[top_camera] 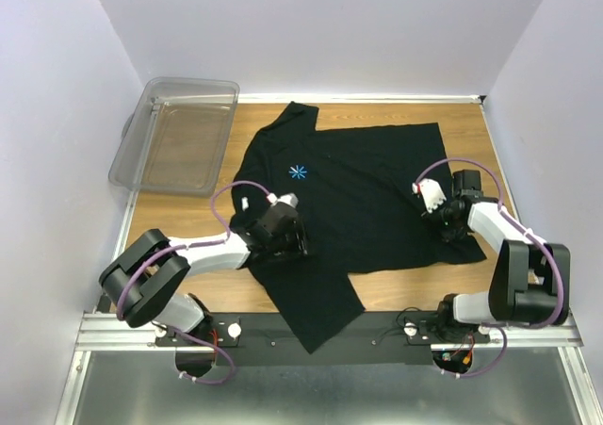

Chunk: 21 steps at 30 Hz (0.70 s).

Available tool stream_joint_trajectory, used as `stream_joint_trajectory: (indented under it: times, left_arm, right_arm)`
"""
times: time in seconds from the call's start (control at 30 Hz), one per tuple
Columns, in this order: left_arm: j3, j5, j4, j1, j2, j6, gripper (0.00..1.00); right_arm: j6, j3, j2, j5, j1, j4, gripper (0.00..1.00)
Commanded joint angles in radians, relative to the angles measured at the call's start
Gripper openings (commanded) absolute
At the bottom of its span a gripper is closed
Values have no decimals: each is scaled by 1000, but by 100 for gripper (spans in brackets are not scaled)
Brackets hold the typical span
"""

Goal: Fold and stack the t-shirts

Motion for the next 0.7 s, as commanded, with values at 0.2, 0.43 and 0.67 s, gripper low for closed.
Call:
stream_joint_trajectory:
  times: [0.2,0.43,0.67]
  left_arm:
    - [-128,34,-191,-440,-176,-342,44]
    - [-15,-292,-341,-554,-573,-334,61]
    - [43,-303,-89,67,-671,327,84]
  right_arm:
    - [-240,-115,-437,284,-16,-349,18]
    - [-96,74,-477,149,-17,-423,86]
    - [203,331,-93,-240,-22,-181,89]
